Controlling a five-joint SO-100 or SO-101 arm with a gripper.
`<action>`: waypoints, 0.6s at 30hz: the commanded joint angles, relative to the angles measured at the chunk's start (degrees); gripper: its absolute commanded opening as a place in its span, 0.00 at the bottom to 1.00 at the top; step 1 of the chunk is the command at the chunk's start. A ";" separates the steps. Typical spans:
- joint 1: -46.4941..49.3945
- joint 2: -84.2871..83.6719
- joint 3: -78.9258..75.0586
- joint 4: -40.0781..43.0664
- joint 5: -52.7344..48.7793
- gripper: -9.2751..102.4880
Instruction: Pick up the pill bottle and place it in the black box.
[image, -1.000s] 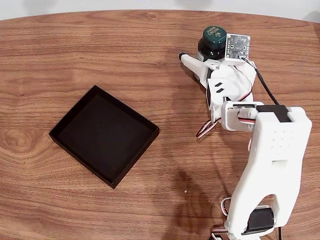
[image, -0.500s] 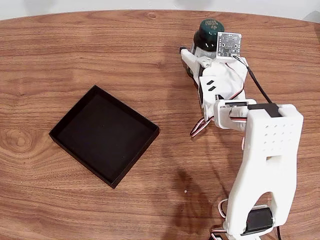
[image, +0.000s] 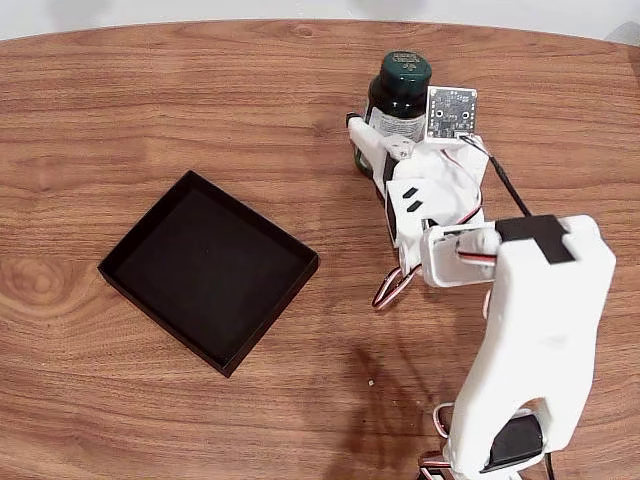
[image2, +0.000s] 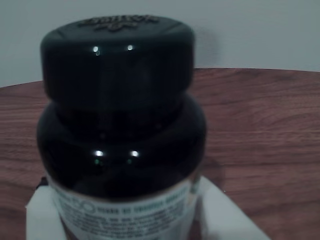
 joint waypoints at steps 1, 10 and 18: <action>-1.32 18.19 6.50 -0.44 -0.70 0.29; -4.48 37.97 22.32 1.32 -0.44 0.28; -9.67 51.59 32.87 5.62 0.35 0.28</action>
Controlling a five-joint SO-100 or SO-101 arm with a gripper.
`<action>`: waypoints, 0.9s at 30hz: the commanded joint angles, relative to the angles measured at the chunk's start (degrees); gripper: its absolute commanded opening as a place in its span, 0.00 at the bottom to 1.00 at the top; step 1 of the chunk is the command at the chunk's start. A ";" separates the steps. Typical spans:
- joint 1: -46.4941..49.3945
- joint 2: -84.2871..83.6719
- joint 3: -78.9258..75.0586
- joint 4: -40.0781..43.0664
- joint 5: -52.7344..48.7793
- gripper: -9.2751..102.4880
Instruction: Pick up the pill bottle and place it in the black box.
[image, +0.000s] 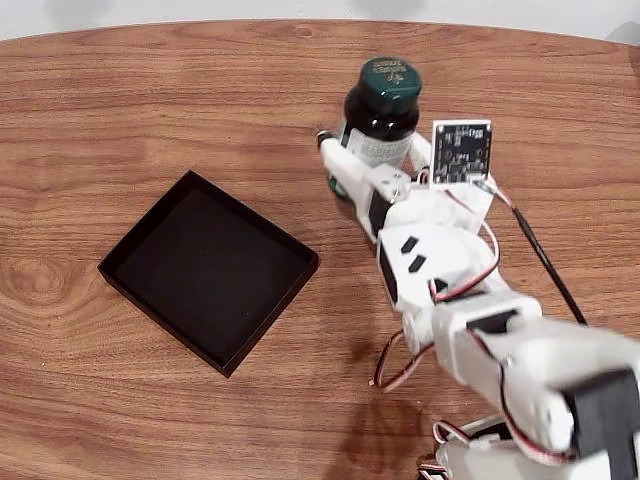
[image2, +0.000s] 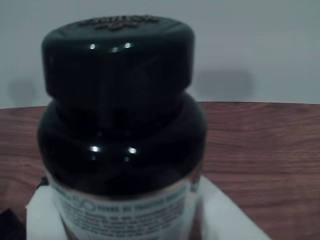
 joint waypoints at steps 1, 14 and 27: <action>-3.43 10.63 2.90 0.62 0.97 0.28; -17.23 17.23 8.79 2.64 2.81 0.27; -27.42 3.87 4.31 -7.21 3.52 0.27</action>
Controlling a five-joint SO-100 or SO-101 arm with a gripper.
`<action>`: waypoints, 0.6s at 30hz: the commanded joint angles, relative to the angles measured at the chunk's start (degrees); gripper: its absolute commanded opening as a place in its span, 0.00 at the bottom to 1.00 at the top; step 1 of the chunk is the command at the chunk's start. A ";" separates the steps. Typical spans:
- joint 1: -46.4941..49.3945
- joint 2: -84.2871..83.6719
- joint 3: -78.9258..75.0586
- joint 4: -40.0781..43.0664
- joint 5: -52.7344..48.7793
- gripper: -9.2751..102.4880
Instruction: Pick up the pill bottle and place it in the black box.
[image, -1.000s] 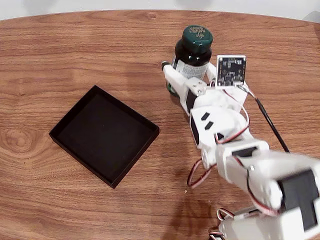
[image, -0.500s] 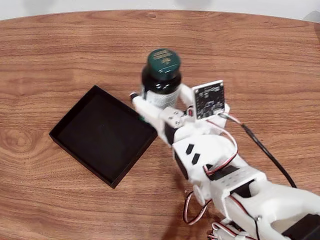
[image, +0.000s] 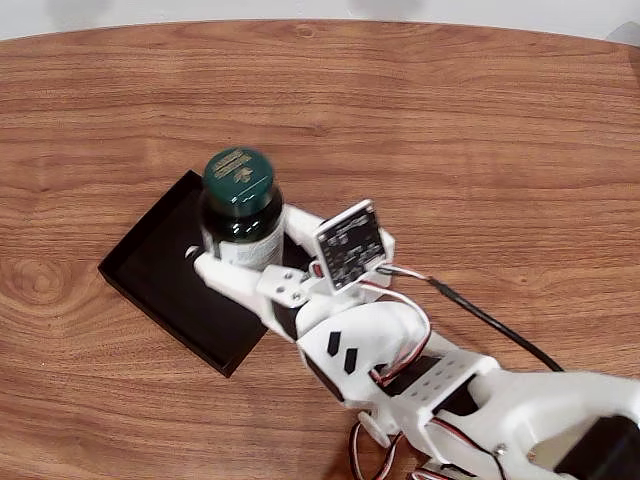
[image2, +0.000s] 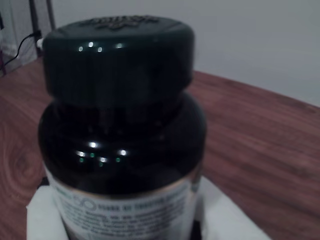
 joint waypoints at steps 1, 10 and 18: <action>-1.67 -4.75 -6.77 -5.71 0.26 0.27; -3.34 -21.27 -13.45 -17.31 1.32 0.26; -2.64 -32.96 -22.76 -21.80 1.67 0.26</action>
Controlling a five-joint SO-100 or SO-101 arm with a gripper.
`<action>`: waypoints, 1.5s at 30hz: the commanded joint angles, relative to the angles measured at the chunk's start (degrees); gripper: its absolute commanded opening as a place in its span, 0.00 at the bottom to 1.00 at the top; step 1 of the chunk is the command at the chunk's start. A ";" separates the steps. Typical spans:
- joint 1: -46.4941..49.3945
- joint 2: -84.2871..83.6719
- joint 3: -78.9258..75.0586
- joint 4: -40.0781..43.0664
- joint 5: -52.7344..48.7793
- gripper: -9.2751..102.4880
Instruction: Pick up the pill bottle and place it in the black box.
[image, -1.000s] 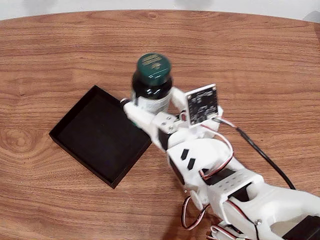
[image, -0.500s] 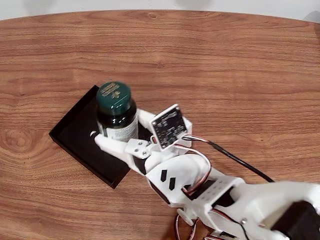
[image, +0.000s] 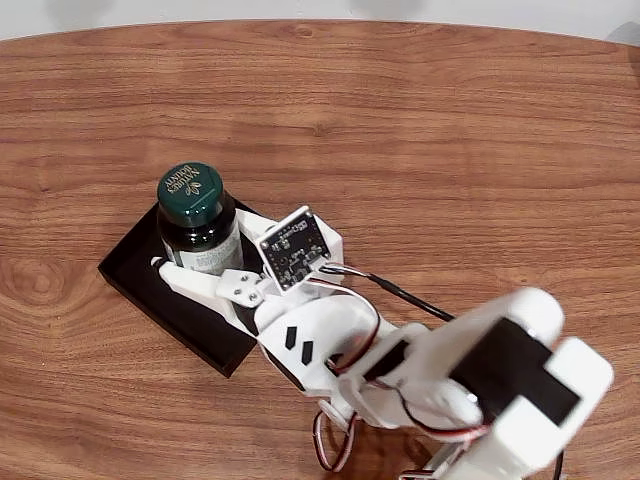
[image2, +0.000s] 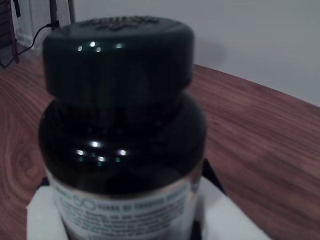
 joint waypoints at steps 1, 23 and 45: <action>0.53 -3.78 -7.65 -5.80 0.44 0.26; 5.27 -28.04 -24.61 -17.23 0.53 0.26; 5.62 -29.00 -23.64 -9.40 -0.18 0.26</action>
